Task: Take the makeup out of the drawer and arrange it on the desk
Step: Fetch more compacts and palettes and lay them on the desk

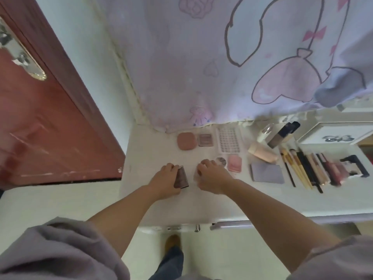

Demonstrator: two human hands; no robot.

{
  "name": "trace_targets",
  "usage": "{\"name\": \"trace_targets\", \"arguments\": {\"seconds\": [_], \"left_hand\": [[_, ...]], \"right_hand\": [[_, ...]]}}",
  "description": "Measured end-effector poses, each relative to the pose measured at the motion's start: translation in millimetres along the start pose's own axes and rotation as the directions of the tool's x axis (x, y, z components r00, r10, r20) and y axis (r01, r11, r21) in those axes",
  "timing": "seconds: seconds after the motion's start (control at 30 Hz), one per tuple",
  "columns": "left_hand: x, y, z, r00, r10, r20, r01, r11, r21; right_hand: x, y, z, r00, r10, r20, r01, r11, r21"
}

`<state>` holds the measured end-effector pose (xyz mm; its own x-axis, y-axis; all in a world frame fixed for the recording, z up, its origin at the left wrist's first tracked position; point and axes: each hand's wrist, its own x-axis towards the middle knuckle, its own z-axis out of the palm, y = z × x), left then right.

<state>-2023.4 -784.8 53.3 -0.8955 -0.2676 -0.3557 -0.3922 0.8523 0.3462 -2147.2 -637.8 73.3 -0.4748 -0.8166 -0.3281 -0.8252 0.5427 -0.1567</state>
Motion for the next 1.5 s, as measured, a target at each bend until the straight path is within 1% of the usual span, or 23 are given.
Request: {"name": "trace_targets", "arguments": {"seconds": [0.13,0.27,0.37,0.5,0.57,0.6,0.67,0.7,0.73,0.8,0.87,0.93,1.03,1.1,1.13,1.2,1.3,1.4,1.43,1.5], "left_hand": [[48,-16,-13,0.997,0.071,0.041,-0.073,0.996,0.049],[69,-23,-9,0.990,0.131,0.048,-0.136,0.982,0.130],[77,-23,-7,0.985,0.163,0.051,-0.169,0.974,0.152],[79,-26,-10,0.978,0.175,0.114,-0.192,0.967,0.167],[78,-26,-16,0.978,0.185,0.096,-0.198,0.968,0.152],[77,-26,-19,0.978,0.201,0.048,-0.207,0.967,0.152],[76,-21,-27,0.963,0.256,-0.086,-0.241,0.957,0.160],[76,-15,-30,0.951,0.280,-0.129,-0.258,0.952,0.162],[74,-5,-33,0.945,0.296,-0.142,-0.272,0.948,0.167],[71,22,-31,0.922,0.362,-0.140,-0.335,0.924,0.187],[67,57,-21,0.873,0.472,-0.125,-0.441,0.872,0.212],[54,96,-4,0.819,0.568,-0.084,-0.536,0.808,0.244],[18,157,32,0.696,0.718,-0.028,-0.684,0.675,0.277],[-15,195,65,0.601,0.799,0.021,-0.769,0.571,0.289],[-35,213,82,0.566,0.822,0.069,-0.800,0.527,0.286],[-80,248,117,0.494,0.854,0.163,-0.852,0.438,0.286],[-158,292,168,0.392,0.879,0.270,-0.905,0.315,0.287],[-242,331,216,0.307,0.879,0.364,-0.937,0.212,0.278],[-268,344,233,0.265,0.882,0.390,-0.947,0.164,0.275],[-319,369,265,0.145,0.860,0.489,-0.970,0.027,0.241]], "right_hand": [[47,7,-3,0.997,0.037,0.070,-0.035,0.999,-0.032],[63,16,2,0.990,0.028,0.138,-0.009,0.991,-0.131],[66,21,4,0.985,0.021,0.169,0.002,0.991,-0.136],[65,20,1,0.982,0.032,0.185,-0.009,0.992,-0.126],[59,20,-5,0.989,0.047,0.137,-0.035,0.995,-0.090],[55,21,-9,0.994,0.063,0.086,-0.058,0.997,-0.058],[40,27,-14,0.992,0.118,-0.052,-0.118,0.993,0.009],[29,32,-14,0.979,0.159,-0.128,-0.156,0.987,0.039],[15,36,-13,0.958,0.213,-0.194,-0.204,0.977,0.067],[-19,45,-8,0.897,0.345,-0.277,-0.327,0.939,0.111],[-63,50,1,0.832,0.463,-0.307,-0.441,0.886,0.140],[-116,53,15,0.769,0.572,-0.285,-0.550,0.820,0.159],[-211,45,47,0.651,0.724,-0.227,-0.699,0.689,0.191],[-279,31,75,0.545,0.816,-0.193,-0.782,0.577,0.234],[-314,21,90,0.491,0.854,-0.172,-0.814,0.520,0.259],[-384,-6,123,0.380,0.918,-0.114,-0.873,0.396,0.284],[-481,-58,173,0.218,0.976,0.018,-0.940,0.205,0.274],[-565,-114,224,0.016,0.994,0.110,-0.958,-0.017,0.285],[-591,-131,237,-0.063,0.988,0.141,-0.946,-0.104,0.307],[-637,-164,267,-0.182,0.957,0.225,-0.899,-0.255,0.356]]}}
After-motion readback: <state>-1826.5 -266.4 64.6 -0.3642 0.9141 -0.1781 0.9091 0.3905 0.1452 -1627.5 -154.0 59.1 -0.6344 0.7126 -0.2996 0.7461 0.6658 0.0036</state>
